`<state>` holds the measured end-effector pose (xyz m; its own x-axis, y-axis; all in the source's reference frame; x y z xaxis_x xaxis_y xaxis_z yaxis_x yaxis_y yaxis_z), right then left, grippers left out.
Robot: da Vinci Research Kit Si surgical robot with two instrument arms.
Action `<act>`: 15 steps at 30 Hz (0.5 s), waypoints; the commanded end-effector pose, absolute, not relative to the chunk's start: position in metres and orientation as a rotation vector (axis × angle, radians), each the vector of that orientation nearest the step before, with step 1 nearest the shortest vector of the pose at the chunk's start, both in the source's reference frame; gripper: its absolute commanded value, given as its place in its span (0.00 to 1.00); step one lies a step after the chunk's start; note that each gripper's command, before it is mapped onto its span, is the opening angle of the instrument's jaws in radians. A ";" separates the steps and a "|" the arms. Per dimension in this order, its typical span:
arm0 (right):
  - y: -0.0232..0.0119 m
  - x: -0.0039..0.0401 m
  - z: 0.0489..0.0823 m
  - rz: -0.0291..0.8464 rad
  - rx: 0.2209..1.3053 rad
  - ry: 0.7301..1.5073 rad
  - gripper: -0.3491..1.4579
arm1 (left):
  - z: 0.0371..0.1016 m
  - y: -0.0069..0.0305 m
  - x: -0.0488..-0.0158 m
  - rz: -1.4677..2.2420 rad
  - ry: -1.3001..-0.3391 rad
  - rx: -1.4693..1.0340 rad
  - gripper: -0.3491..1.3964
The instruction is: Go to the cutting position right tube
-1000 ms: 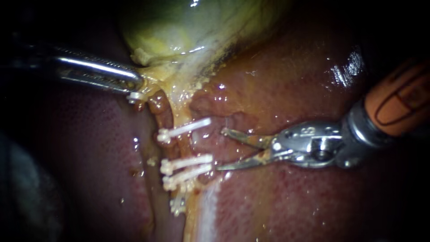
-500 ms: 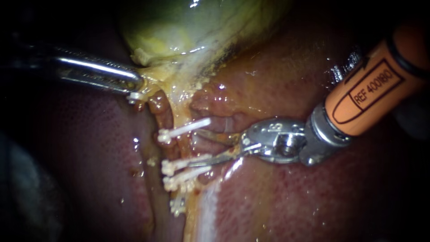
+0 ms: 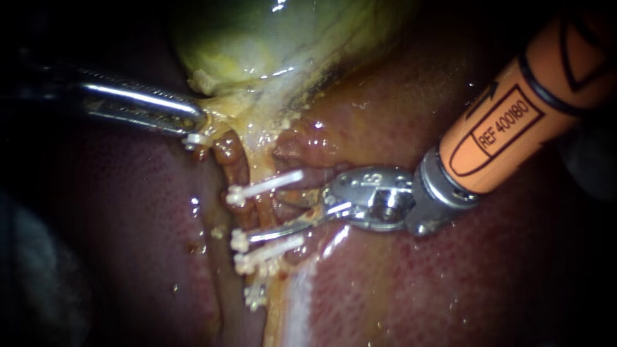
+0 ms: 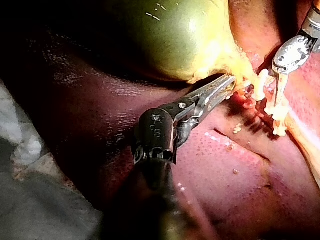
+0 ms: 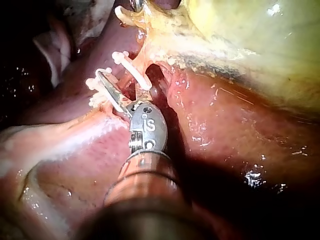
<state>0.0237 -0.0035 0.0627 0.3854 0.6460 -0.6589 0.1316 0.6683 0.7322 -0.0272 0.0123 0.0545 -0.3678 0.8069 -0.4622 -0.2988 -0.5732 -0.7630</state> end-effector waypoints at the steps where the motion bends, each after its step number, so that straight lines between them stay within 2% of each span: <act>1: -0.0035 0.0241 0.0627 0.380 0.813 1.159 0.90 | 0.0545 0.0123 -0.0272 1.996 -0.755 -1.119 0.00; 15: -0.0037 0.0280 0.0629 0.474 0.894 1.197 0.90 | 0.0545 0.0122 -0.0275 1.995 -0.753 -1.119 0.00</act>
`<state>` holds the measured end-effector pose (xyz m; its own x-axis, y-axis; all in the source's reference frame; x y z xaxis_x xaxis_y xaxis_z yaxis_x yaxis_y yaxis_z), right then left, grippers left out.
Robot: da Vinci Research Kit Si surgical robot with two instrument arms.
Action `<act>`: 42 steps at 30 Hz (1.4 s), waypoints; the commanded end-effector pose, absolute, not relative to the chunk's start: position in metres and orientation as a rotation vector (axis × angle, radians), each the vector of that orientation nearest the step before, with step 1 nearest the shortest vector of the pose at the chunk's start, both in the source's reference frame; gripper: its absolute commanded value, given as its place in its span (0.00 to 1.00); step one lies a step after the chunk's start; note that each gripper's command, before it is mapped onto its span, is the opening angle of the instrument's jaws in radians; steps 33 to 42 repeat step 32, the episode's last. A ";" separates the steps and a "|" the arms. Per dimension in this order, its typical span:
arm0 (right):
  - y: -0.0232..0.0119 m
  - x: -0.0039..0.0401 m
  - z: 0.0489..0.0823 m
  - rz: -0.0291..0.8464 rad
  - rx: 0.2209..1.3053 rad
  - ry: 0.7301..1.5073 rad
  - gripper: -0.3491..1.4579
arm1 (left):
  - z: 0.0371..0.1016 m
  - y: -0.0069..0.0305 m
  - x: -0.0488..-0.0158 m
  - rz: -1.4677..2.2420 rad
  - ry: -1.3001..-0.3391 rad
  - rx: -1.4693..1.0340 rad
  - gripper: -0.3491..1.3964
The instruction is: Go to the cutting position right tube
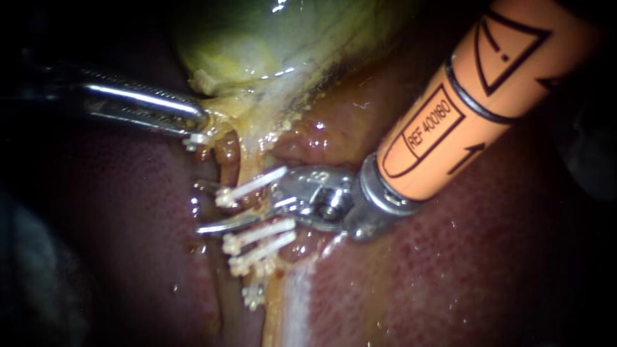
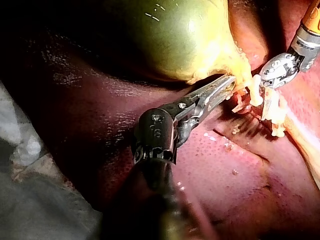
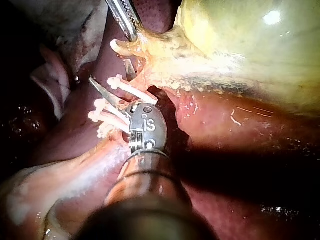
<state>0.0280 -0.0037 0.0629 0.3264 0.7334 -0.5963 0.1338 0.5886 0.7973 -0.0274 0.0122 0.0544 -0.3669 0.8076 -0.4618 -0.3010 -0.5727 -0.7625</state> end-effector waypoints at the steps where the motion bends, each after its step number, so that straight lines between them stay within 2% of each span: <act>1: -0.0038 0.0280 0.0627 0.479 0.898 1.198 0.90 | 0.0545 0.0122 -0.0275 1.995 -0.753 -1.119 0.00; 11: -0.0061 0.0283 0.0592 0.465 1.004 1.207 0.90 | 0.0545 0.0122 -0.0273 1.996 -0.753 -1.119 0.00; 19: -0.0061 0.0284 0.0566 0.470 1.025 1.243 0.90 | 0.0545 0.0122 -0.0273 1.996 -0.754 -1.119 0.00; 42: -0.0060 0.0283 0.0568 0.491 1.029 1.235 0.90 | 0.0545 0.0122 -0.0273 1.996 -0.754 -1.119 0.00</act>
